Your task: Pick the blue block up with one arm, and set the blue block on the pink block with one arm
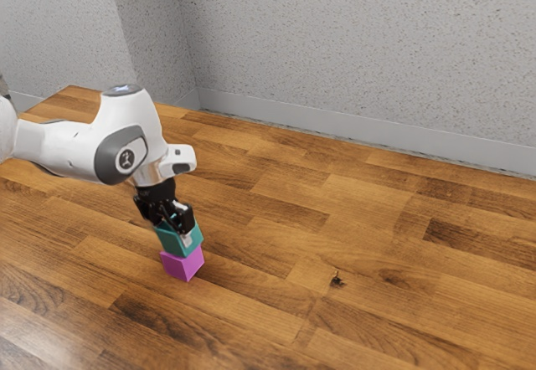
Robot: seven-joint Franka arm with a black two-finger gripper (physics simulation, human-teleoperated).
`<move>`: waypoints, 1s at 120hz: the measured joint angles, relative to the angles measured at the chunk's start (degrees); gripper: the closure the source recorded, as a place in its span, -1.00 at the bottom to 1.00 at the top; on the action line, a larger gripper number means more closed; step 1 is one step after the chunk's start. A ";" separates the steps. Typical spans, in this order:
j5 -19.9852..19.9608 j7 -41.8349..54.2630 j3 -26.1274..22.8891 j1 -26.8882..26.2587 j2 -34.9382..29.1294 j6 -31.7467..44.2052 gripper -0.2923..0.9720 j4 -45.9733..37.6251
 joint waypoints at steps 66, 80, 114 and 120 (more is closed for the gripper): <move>-0.04 -0.40 0.04 1.00 -0.06 0.52 -0.10 -0.18; -0.49 0.16 0.06 0.48 -0.09 0.46 -0.28 -0.11; -0.71 1.21 0.02 1.47 -5.44 -0.94 -0.47 0.45; -0.75 1.34 -0.06 1.36 -6.30 -1.42 -0.48 0.62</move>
